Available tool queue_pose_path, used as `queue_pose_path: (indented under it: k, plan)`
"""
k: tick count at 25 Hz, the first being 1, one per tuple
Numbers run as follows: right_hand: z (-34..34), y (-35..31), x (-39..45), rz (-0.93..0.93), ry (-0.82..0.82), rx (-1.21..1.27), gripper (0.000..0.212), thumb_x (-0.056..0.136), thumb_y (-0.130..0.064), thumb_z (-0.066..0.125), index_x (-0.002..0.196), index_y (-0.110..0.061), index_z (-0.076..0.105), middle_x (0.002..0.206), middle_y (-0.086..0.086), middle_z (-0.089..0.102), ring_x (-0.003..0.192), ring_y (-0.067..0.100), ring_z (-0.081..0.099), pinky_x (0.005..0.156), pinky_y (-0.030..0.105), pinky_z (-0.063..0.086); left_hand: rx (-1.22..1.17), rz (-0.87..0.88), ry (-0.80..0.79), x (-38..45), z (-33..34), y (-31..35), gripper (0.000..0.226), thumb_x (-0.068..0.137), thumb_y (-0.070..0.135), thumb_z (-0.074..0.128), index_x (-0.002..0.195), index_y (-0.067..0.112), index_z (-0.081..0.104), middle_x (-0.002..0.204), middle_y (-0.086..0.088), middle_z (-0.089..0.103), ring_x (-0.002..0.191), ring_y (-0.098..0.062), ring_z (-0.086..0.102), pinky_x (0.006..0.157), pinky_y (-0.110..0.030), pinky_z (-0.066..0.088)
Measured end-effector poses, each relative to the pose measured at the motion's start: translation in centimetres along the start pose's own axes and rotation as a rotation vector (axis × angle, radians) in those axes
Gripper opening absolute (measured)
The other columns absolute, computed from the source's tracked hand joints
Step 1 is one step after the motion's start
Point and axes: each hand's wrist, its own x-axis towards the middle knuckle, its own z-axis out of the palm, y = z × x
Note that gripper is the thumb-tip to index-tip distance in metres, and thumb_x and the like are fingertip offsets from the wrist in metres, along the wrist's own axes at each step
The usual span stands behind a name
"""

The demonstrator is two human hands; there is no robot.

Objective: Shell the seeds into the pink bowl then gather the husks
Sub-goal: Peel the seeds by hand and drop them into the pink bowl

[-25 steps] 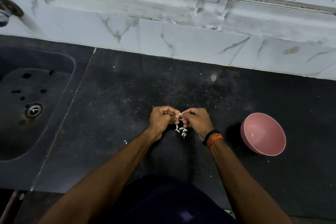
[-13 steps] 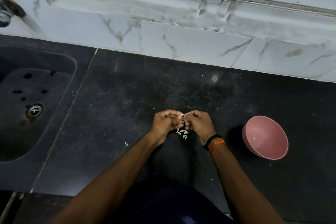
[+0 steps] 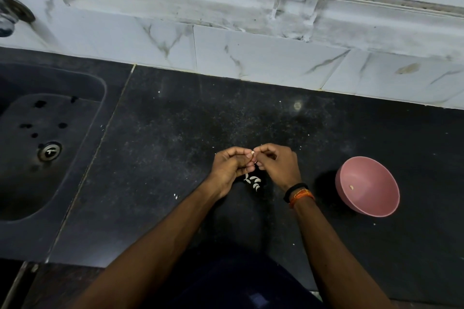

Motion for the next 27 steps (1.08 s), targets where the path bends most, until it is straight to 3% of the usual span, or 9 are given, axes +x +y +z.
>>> queue_pose_path:
  k: [11,15,19,23,27]
  plan:
    - [-0.29,0.14,0.12,-0.058,-0.035,-0.070,0.014,0.095,-0.010,0.067,0.090,-0.019,0.077,0.077,-0.005,0.076,0.072,0.008,0.075,0.077,0.038,0.064,0.091,0.070,0.029,0.21,0.21,-0.05,0.013,0.088,-0.011,0.063,0.100,-0.012,0.067,0.083,-0.019,0.072,0.071,-0.021,0.069,0.066,-0.028,0.060]
    - [-0.07,0.54,0.34,-0.084,-0.008,-0.142,0.009,0.094,-0.016,0.068,0.091,-0.019,0.077,0.076,-0.007,0.075,0.074,0.007,0.073,0.078,0.041,0.063,0.090,0.089,0.028,0.18,0.36,0.12,0.015,0.089,-0.008,0.066,0.102,-0.014,0.067,0.086,-0.022,0.072,0.072,-0.021,0.070,0.069,-0.029,0.061]
    - [0.06,0.24,0.22,-0.018,0.005,-0.059,0.009,0.092,-0.014,0.069,0.088,-0.018,0.076,0.075,-0.004,0.075,0.071,0.010,0.074,0.076,0.042,0.064,0.089,0.107,0.025,0.25,0.44,0.07,0.014,0.089,-0.008,0.066,0.102,-0.013,0.067,0.087,-0.022,0.073,0.076,-0.025,0.071,0.073,-0.033,0.063]
    - [0.25,0.07,0.03,0.032,0.016,-0.001,0.007,0.091,-0.009,0.069,0.087,-0.013,0.074,0.077,-0.002,0.075,0.071,0.012,0.074,0.073,0.040,0.064,0.265,0.226,0.004,0.48,0.33,-0.13,0.015,0.091,-0.003,0.067,0.106,-0.004,0.069,0.087,-0.023,0.073,0.077,-0.033,0.071,0.073,-0.037,0.062]
    - [0.38,0.03,-0.05,0.058,0.011,-0.066,0.008,0.092,-0.013,0.066,0.086,-0.016,0.071,0.080,-0.003,0.075,0.073,0.013,0.073,0.074,0.040,0.063,0.408,0.269,-0.043,0.62,0.15,-0.42,0.017,0.090,-0.002,0.068,0.106,0.004,0.072,0.092,-0.015,0.075,0.090,-0.034,0.073,0.080,-0.041,0.062]
